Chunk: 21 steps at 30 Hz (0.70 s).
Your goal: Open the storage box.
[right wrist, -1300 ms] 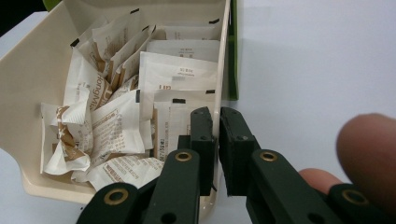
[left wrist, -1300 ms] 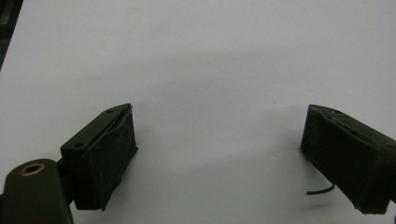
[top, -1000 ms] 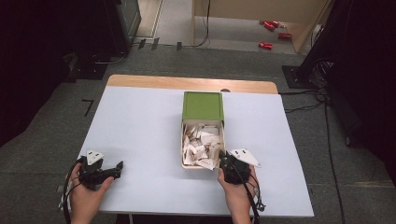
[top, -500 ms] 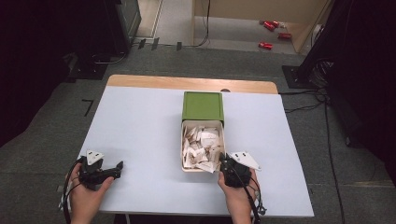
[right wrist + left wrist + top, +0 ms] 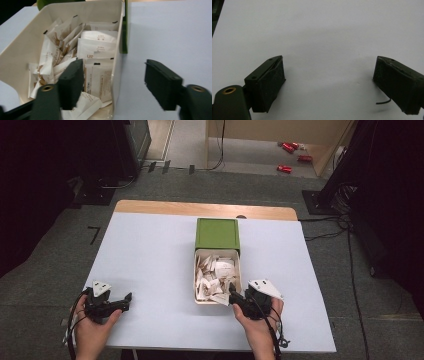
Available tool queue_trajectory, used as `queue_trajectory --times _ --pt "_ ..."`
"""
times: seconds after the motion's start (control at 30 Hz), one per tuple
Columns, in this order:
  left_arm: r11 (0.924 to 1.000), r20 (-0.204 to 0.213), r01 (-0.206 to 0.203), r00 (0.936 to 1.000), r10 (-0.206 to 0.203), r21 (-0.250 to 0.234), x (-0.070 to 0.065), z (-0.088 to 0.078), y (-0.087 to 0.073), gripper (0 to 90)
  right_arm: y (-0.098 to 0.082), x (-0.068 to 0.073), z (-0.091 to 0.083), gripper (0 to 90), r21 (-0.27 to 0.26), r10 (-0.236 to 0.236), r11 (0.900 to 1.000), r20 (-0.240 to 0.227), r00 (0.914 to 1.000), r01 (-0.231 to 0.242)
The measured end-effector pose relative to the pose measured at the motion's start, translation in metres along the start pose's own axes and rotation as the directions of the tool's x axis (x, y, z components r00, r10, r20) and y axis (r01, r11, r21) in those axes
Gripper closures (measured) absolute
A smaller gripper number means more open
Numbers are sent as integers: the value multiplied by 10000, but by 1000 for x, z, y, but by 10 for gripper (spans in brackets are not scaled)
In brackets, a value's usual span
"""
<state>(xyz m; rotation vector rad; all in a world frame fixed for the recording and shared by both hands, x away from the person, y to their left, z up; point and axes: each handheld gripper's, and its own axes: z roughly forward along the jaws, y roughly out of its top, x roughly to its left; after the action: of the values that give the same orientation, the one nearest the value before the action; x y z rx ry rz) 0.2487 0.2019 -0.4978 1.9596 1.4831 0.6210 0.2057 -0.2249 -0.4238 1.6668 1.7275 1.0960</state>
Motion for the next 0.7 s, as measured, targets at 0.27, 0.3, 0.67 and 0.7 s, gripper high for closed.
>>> queue_trajectory --times 0.27,0.3,0.67,0.7 --pt "10000 -1 -11 10000 11 7 0 0 0 108 14 4 -8 119 -308 -131 9994 -91 9999 128" --pt "10000 -4 -6 10000 6 1 0 0 0 107 15 5 -9 122 -323 -122 9994 -79 9999 119" --pt "10000 -1 -5 10000 5 2 0 0 0 108 20 29 -5 142 -364 -538 9980 -468 9975 521" --pt "10000 0 -7 10000 7 3 0 0 0 107 19 33 -4 149 -340 -592 9978 -517 9969 575"
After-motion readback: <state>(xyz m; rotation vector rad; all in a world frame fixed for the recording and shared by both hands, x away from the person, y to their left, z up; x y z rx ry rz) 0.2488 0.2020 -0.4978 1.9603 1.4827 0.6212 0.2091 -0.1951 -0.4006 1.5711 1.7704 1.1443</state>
